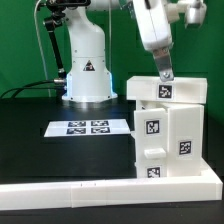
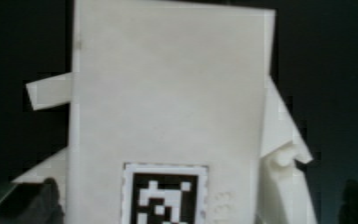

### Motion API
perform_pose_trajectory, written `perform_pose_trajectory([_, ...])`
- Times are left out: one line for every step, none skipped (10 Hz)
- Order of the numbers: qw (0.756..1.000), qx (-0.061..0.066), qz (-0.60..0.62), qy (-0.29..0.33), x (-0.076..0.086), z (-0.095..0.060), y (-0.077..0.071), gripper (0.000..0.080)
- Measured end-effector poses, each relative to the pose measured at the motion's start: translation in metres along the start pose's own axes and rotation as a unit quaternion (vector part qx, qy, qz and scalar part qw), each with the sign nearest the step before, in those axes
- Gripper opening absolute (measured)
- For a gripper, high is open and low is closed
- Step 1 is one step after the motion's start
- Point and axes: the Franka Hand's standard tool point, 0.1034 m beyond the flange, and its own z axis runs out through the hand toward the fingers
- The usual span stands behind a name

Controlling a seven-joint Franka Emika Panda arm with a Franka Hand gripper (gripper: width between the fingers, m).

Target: Assemble cabinet

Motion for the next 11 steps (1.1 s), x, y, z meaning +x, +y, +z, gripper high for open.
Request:
perform_pose_trajectory([1.000,0.004,-0.003,-0.003,-0.002,-0.004,-0.002,0.0796])
perform_pose_trajectory([1.000,0.001,-0.005,-0.001,-0.001,0.000,0.000,0.0797])
perform_pose_trajectory([1.000,0.000,-0.019,-0.001,0.000,0.001,0.000,0.0797])
perform_pose_trajectory([1.000,0.000,-0.022,-0.001,-0.001,0.001,0.000,0.0797])
perform_pose_trajectory([0.994,-0.024,-0.110,0.006,-0.001,0.002,0.003,0.0797])
perform_pose_trajectory([0.984,-0.033,-0.174,0.001,-0.005,0.001,0.002,0.0797])
perform_pose_trajectory([0.972,-0.041,-0.233,-0.005,-0.007,0.001,0.003,0.0797])
perform_pose_trajectory([0.952,-0.053,-0.300,-0.008,-0.010,0.001,0.004,0.0797])
perform_pose_trajectory([0.932,-0.067,-0.356,-0.016,-0.013,0.002,0.005,0.0797])
perform_pose_trajectory([0.918,-0.072,-0.390,-0.020,-0.015,0.002,0.003,0.0797])
perform_pose_trajectory([0.900,-0.070,-0.429,-0.022,-0.014,0.002,0.003,0.0797])
